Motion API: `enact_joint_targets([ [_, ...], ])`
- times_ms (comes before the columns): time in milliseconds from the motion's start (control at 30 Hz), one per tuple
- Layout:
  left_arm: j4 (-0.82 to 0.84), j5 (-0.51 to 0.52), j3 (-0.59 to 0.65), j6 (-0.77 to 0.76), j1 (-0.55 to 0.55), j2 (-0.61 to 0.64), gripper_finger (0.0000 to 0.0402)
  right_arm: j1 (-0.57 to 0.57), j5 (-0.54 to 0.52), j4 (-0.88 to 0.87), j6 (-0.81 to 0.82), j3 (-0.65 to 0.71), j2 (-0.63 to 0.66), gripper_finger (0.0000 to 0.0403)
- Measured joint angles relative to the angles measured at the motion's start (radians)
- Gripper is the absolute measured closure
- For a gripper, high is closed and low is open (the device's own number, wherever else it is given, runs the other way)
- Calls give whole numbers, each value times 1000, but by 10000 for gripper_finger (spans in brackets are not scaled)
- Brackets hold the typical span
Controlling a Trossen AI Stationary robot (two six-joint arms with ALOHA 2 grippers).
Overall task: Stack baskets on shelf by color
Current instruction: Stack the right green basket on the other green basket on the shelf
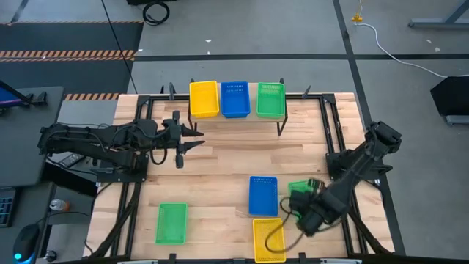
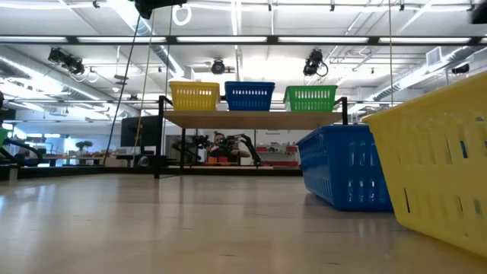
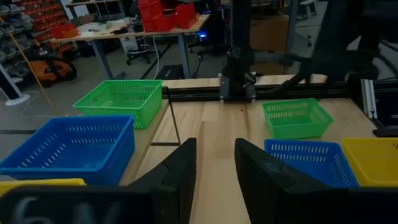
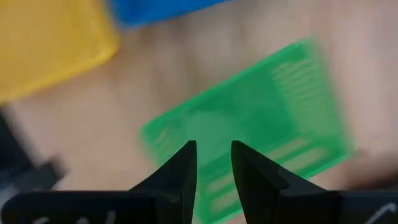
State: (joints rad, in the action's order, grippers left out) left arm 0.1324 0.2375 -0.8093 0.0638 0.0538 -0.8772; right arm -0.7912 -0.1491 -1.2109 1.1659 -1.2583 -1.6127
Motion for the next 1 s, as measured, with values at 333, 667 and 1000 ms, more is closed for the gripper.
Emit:
enact_joint_targets([
  [333,4,7,0,-36,94,0,285,-152,12,76,46,2,-57,277],
  [667,32,152,0,-101,231,-1,285,-209,-38,61,30,2,-170,192],
  [1000,41,268,2,-105,293,-28,285,-209,-43,29,-65,2,-284,182],
])
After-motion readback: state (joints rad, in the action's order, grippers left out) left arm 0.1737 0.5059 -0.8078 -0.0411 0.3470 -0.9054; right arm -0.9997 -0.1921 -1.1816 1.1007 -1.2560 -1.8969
